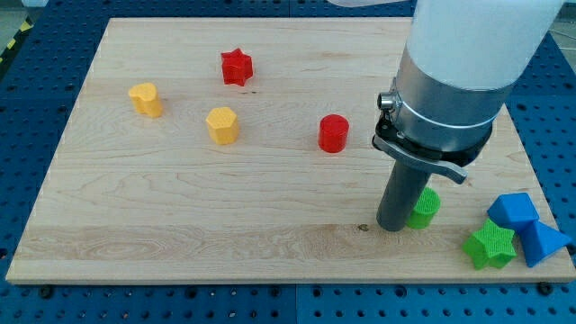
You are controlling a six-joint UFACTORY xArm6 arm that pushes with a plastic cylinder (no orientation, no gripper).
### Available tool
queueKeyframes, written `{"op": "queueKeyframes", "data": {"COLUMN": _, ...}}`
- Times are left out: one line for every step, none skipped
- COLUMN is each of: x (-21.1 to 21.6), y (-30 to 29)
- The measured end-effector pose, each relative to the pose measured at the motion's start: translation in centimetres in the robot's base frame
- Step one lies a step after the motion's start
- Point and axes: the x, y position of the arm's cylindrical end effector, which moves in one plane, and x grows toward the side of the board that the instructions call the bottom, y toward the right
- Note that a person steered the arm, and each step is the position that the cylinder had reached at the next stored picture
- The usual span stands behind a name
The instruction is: Slide the green circle towards the group of blocks
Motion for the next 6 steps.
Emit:
{"op": "queueKeyframes", "data": {"x": -0.9, "y": -0.3}}
{"op": "queueKeyframes", "data": {"x": -1.6, "y": 0.6}}
{"op": "queueKeyframes", "data": {"x": -1.6, "y": 2.0}}
{"op": "queueKeyframes", "data": {"x": -1.6, "y": 2.1}}
{"op": "queueKeyframes", "data": {"x": -1.6, "y": 2.9}}
{"op": "queueKeyframes", "data": {"x": -1.6, "y": 4.3}}
